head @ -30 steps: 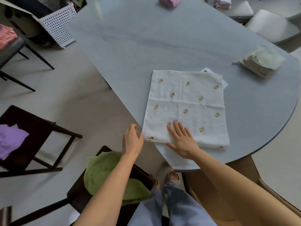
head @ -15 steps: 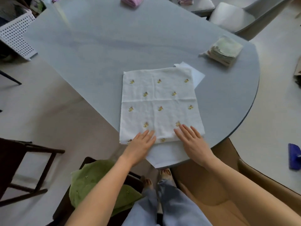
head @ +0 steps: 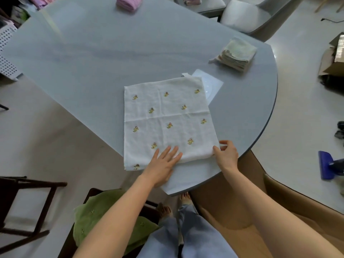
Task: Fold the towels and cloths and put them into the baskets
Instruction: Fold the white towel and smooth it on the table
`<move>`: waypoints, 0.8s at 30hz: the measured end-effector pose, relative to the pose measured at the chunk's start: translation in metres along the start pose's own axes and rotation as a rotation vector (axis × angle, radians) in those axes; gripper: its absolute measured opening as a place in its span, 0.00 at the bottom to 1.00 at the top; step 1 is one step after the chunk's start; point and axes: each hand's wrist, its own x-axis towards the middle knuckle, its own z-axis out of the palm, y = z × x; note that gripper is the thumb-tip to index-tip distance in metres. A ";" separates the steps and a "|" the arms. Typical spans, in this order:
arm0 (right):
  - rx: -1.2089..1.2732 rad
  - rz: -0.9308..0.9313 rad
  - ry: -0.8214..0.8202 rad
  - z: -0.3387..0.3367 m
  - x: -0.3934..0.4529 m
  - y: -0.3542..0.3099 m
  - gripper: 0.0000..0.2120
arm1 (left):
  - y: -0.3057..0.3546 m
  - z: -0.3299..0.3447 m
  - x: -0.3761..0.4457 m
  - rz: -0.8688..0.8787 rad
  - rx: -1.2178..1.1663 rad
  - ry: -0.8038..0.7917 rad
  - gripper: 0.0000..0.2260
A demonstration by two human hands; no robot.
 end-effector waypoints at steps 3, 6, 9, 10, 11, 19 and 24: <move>-0.013 -0.017 -0.075 -0.001 0.003 0.006 0.16 | -0.002 -0.001 0.001 -0.010 -0.028 -0.028 0.31; -0.125 -0.112 -0.043 -0.005 0.008 0.005 0.15 | -0.004 -0.002 0.000 -0.005 -0.060 -0.032 0.31; -0.369 -0.205 0.011 -0.004 0.004 0.003 0.12 | -0.008 0.003 -0.001 0.008 -0.035 -0.035 0.30; -0.514 -0.261 0.041 -0.003 0.001 0.004 0.11 | -0.008 0.005 -0.001 0.009 -0.021 -0.046 0.30; -0.640 -0.333 0.075 -0.002 -0.001 0.006 0.12 | -0.008 0.006 0.000 0.011 -0.007 -0.060 0.29; -1.021 -1.129 -0.325 0.044 -0.020 0.001 0.29 | -0.022 0.000 -0.024 -0.103 0.087 0.035 0.39; -1.185 -1.196 -0.380 0.031 -0.011 0.013 0.34 | -0.033 0.006 -0.048 -0.226 0.155 -0.040 0.42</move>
